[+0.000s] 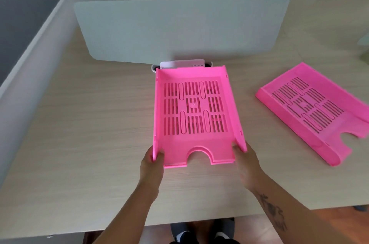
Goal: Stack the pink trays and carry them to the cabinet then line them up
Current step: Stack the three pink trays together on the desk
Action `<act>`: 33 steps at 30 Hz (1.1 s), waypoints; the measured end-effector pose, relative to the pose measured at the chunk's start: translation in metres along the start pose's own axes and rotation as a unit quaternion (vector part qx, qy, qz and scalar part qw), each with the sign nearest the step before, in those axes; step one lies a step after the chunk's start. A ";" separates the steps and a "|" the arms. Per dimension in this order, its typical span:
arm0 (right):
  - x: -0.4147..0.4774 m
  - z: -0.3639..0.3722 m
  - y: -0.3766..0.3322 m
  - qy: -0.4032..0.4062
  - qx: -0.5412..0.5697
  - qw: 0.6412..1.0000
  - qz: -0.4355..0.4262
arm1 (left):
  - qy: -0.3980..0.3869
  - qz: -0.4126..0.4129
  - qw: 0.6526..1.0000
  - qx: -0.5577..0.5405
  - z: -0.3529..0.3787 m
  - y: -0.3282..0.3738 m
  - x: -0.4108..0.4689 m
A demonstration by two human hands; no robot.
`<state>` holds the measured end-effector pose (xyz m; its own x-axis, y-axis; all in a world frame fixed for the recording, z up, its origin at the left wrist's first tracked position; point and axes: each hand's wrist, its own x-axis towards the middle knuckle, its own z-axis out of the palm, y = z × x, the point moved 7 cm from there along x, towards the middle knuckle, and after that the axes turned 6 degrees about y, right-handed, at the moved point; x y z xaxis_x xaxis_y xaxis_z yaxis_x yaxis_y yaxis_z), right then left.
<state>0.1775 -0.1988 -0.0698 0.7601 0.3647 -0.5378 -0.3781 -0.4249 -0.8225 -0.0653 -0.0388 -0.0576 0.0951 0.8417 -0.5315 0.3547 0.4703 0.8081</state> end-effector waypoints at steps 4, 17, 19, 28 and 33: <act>-0.002 -0.001 -0.002 0.013 0.013 1.000 -0.019 | -0.016 0.009 1.000 0.000 -0.001 0.001 0.003; 0.018 0.009 -0.006 0.089 0.003 0.996 -0.009 | 0.031 0.078 0.996 0.037 0.002 0.020 0.019; 0.014 0.008 -0.005 0.082 0.001 0.997 -0.010 | 0.021 0.073 0.997 0.034 0.001 0.018 0.016; 0.006 0.007 0.003 0.035 0.026 0.999 -0.018 | -0.032 0.084 0.995 0.036 -0.001 0.019 0.010; -0.001 0.006 0.013 0.060 0.025 0.998 -0.009 | -0.035 0.090 0.994 0.050 -0.004 0.011 0.007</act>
<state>0.1691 -0.1992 -0.0810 0.8237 0.2686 -0.4994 -0.3879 -0.3755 -0.8417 -0.0647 -0.0264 -0.0515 0.2284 0.8879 -0.3993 0.4164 0.2816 0.8645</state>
